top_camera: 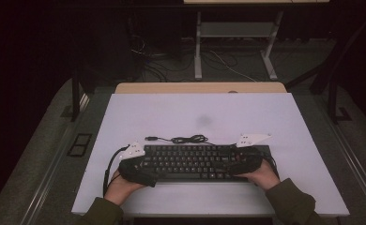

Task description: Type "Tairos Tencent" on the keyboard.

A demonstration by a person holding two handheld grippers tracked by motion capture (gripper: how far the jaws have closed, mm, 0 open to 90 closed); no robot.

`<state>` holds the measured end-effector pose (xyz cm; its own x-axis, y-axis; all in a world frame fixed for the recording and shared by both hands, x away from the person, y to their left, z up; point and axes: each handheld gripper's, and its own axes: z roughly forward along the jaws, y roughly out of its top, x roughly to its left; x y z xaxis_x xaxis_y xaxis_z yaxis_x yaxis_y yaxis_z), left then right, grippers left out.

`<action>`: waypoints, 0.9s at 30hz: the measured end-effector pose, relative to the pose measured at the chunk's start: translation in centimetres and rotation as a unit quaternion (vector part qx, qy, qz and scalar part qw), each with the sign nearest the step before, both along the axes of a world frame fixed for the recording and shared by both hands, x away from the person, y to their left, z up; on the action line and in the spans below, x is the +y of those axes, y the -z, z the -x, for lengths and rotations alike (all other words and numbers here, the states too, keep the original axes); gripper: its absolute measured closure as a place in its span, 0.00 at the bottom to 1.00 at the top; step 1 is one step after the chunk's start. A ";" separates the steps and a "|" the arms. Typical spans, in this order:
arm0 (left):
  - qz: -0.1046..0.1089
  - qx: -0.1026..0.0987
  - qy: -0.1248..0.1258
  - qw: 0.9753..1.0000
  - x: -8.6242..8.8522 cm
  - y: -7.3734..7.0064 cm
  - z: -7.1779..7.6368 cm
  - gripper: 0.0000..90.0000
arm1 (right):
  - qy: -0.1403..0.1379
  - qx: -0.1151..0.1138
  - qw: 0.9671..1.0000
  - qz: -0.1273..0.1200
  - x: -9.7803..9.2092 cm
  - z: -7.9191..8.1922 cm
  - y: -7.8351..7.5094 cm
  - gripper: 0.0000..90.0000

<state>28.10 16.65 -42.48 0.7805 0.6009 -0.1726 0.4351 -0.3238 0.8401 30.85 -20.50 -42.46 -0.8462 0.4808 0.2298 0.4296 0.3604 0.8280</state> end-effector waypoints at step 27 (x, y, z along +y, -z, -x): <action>-0.003 0.000 0.003 1.000 -0.2 0.1 0.0 0.00 | -0.045 0.000 0.997 0.067 0.2 0.2 1.1 0.98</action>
<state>28.09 16.49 -42.54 0.7840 0.5973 -0.1690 0.4331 -0.3314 0.8382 30.64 -20.30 -43.58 -0.8871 0.4299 0.1683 0.3908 0.5054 0.7693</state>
